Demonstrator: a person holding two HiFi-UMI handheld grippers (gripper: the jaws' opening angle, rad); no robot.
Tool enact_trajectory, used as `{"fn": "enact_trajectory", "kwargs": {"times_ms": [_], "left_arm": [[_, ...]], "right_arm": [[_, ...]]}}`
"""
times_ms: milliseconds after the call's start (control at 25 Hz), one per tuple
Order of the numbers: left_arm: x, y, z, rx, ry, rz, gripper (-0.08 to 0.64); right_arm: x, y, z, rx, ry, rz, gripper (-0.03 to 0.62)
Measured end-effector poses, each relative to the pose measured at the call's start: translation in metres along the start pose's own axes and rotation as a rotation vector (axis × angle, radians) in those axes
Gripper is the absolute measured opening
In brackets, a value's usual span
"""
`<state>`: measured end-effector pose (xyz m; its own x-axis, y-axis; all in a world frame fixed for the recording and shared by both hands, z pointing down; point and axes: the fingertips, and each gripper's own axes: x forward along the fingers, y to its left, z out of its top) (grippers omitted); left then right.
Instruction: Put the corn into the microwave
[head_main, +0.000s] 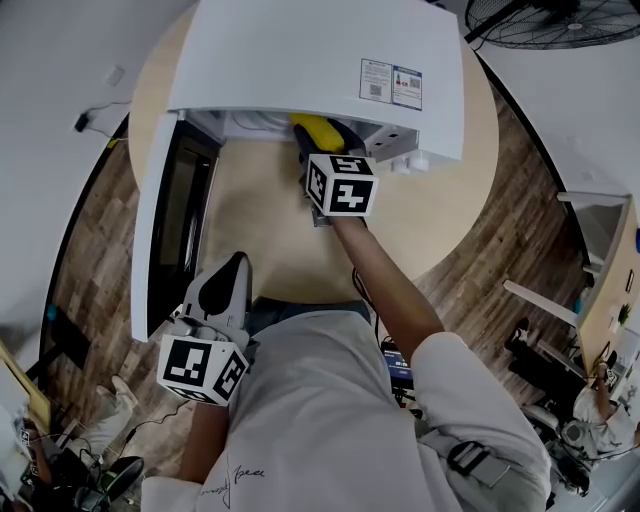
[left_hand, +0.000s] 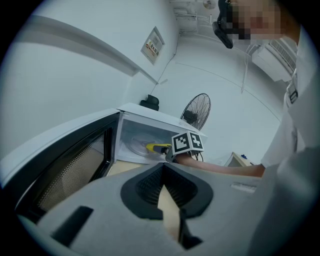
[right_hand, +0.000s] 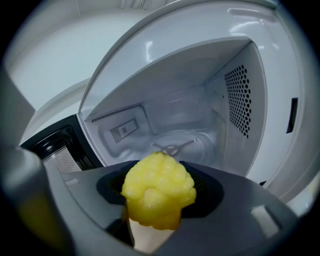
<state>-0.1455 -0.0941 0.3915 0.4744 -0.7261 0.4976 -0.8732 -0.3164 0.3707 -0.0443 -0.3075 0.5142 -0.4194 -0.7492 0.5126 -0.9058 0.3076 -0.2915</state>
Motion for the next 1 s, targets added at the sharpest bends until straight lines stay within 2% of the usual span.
{"fn": "enact_trajectory", "kwargs": {"times_ms": [360, 1000], "left_arm": [[0.003, 0.001, -0.001, -0.003, 0.011, -0.006, -0.008], [0.011, 0.006, 0.001, -0.008, 0.023, -0.008, -0.008]], "right_arm": [[0.016, 0.002, 0.014, -0.036, -0.026, -0.023, 0.261], [0.044, -0.007, 0.015, -0.099, -0.019, -0.064, 0.261]]}}
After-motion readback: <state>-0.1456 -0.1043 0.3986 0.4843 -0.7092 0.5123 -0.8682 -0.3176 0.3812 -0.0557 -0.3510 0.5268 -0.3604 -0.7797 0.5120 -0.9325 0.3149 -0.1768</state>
